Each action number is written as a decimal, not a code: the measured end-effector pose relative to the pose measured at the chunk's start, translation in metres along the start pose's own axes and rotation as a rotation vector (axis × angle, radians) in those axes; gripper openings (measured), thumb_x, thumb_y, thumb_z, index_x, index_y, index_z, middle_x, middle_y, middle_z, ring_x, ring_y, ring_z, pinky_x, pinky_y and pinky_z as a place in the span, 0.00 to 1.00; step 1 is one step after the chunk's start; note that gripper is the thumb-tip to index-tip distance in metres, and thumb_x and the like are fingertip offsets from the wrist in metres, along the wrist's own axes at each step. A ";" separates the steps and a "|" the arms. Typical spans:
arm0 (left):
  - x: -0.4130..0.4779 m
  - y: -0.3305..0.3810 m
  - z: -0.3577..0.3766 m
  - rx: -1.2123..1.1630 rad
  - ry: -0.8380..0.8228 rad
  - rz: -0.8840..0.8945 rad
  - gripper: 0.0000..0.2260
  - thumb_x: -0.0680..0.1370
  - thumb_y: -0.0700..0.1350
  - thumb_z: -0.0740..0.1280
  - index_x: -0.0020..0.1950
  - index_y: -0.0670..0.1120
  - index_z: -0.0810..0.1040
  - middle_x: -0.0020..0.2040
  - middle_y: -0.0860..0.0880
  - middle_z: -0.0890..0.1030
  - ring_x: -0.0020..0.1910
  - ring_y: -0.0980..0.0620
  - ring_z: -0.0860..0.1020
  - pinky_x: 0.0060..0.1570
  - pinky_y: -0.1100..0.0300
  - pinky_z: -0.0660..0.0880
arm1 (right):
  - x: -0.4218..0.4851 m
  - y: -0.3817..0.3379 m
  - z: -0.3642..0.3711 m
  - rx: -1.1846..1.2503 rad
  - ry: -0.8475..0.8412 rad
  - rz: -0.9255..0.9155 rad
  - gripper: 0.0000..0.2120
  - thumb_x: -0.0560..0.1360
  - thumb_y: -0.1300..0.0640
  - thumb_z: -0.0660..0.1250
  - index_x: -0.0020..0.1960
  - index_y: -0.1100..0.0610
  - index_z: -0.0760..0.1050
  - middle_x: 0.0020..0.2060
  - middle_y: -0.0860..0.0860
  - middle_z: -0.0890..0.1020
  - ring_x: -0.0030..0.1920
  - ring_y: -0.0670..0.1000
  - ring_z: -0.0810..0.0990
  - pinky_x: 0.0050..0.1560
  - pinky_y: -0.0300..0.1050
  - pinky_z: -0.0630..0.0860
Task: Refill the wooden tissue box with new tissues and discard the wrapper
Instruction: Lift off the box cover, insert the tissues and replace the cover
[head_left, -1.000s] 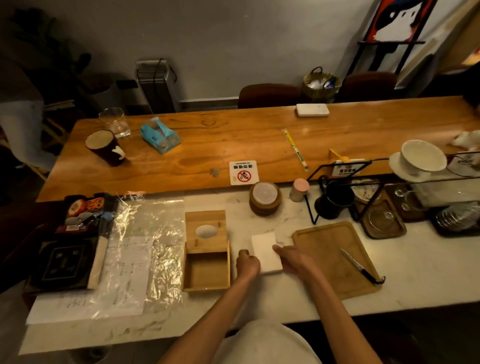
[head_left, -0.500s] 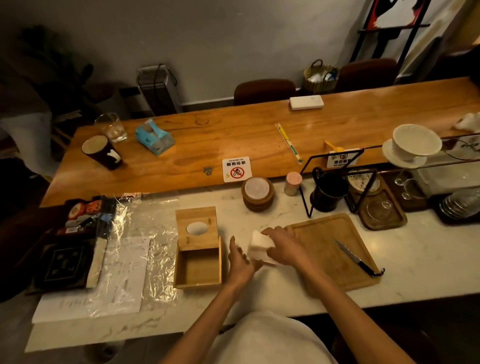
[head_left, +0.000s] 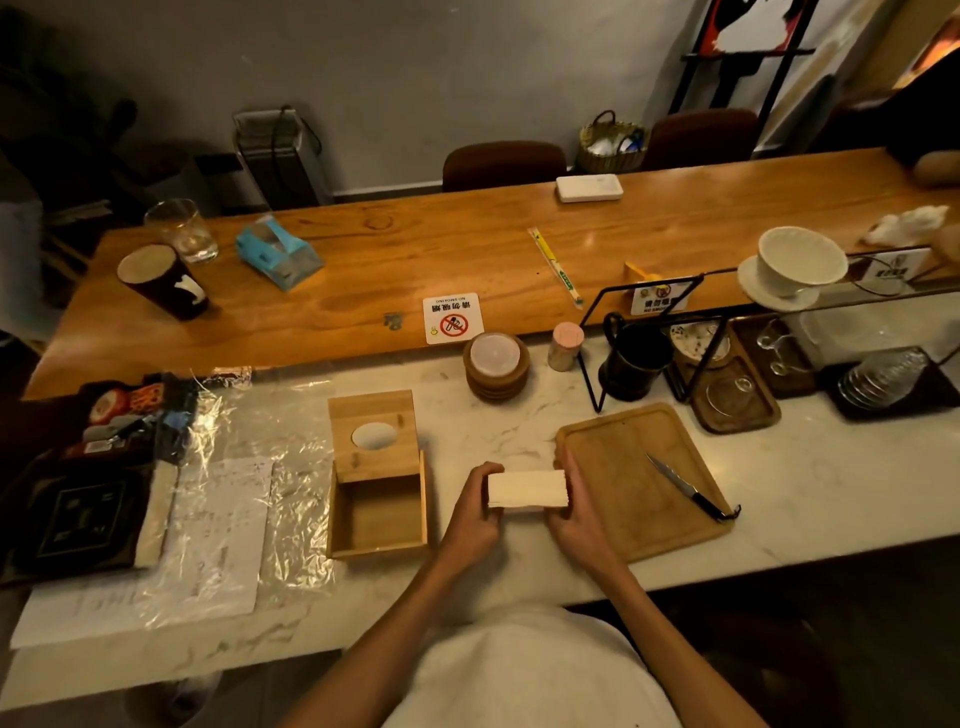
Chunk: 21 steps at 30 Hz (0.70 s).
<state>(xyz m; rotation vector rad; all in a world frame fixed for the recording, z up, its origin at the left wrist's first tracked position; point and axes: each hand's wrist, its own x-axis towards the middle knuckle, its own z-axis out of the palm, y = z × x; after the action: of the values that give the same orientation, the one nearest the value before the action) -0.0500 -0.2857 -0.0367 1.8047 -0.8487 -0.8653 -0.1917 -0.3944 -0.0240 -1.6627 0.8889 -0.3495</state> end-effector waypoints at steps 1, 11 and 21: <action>-0.001 0.001 0.000 -0.021 -0.020 -0.006 0.25 0.76 0.32 0.64 0.68 0.52 0.65 0.66 0.50 0.72 0.67 0.56 0.70 0.66 0.67 0.66 | 0.000 0.001 0.002 0.017 0.008 0.027 0.41 0.76 0.71 0.65 0.79 0.57 0.44 0.76 0.49 0.55 0.76 0.46 0.56 0.66 0.22 0.58; -0.005 0.003 0.011 -0.062 -0.082 -0.073 0.42 0.75 0.30 0.67 0.80 0.48 0.44 0.78 0.53 0.54 0.75 0.59 0.58 0.73 0.65 0.56 | 0.000 -0.007 0.009 -0.032 0.002 0.055 0.45 0.71 0.55 0.65 0.78 0.59 0.41 0.76 0.51 0.53 0.74 0.49 0.57 0.68 0.26 0.56; -0.001 0.002 0.011 -0.061 -0.057 -0.068 0.37 0.76 0.31 0.66 0.79 0.46 0.50 0.74 0.53 0.60 0.73 0.56 0.62 0.67 0.76 0.59 | 0.002 -0.001 0.007 -0.045 -0.017 0.027 0.41 0.70 0.47 0.65 0.77 0.54 0.50 0.74 0.47 0.59 0.73 0.45 0.62 0.73 0.40 0.61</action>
<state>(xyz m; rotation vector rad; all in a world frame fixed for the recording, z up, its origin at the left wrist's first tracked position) -0.0602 -0.2905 -0.0377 1.7714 -0.7930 -0.9804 -0.1852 -0.3910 -0.0255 -1.6908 0.9117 -0.2979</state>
